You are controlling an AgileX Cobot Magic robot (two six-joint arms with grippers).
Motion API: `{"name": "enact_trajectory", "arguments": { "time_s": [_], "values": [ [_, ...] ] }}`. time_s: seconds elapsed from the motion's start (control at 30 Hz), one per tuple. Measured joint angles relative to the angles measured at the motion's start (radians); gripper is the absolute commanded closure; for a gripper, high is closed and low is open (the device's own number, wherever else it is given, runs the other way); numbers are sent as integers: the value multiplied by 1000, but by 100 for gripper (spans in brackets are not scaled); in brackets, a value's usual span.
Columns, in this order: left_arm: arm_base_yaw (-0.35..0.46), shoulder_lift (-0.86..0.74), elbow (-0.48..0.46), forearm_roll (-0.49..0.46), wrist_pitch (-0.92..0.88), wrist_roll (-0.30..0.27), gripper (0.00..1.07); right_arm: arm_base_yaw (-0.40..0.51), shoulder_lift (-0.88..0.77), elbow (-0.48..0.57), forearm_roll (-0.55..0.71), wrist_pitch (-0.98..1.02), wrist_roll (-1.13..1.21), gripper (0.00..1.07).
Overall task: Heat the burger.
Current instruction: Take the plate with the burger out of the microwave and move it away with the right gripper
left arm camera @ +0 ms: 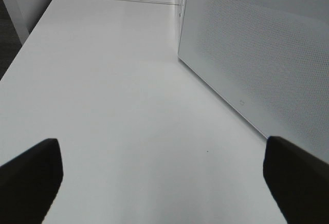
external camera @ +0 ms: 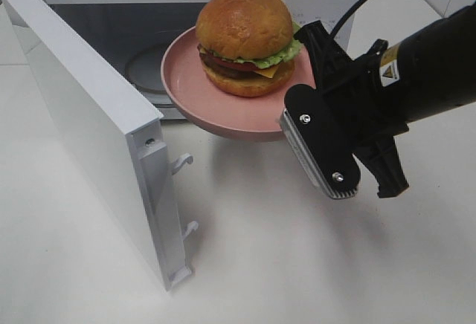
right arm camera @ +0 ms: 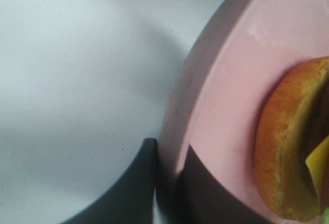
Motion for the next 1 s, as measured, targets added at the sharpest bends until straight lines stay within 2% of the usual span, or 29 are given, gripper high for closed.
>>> {"name": "enact_trajectory", "arguments": {
  "time_s": [0.63, 0.87, 1.0],
  "values": [
    [0, 0, 0, 0, 0, 0, 9, -5, -351, 234, -100, 200, 245, 107],
    [0, 0, 0, 0, 0, 0, 9, -5, -436, 256, -156, 292, 394, 107],
    [0, 0, 0, 0, 0, 0, 9, -5, -468, 256, -221, 363, 571, 107]
  ]
}}
